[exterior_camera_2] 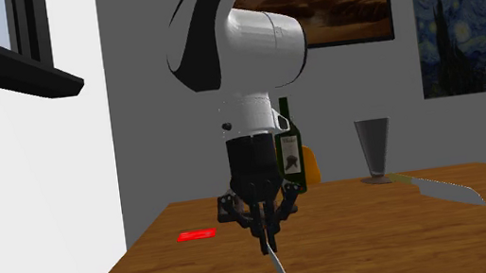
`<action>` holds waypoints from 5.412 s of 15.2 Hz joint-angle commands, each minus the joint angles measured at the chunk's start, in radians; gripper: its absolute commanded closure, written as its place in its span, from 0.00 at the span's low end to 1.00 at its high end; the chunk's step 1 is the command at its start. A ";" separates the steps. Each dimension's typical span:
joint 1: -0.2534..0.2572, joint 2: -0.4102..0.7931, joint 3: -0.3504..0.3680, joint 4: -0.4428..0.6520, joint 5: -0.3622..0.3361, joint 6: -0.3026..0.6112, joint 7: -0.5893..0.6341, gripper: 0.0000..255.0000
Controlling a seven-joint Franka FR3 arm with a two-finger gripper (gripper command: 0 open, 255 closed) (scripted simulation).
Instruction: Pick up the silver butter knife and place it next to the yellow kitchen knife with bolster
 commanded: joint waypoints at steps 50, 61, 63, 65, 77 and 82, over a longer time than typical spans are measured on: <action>-0.294 0.197 -0.311 0.417 -0.109 -0.207 -0.565 1.00; -0.294 0.244 -0.313 0.329 -0.118 -0.073 -0.553 1.00; -0.294 0.255 -0.314 0.316 -0.120 -0.049 -0.551 1.00; -0.294 0.259 -0.314 0.312 -0.121 -0.040 -0.550 1.00; -0.294 0.259 -0.314 0.312 -0.121 -0.040 -0.550 0.00; -0.290 0.232 -0.310 0.405 -0.113 -0.161 -0.555 0.00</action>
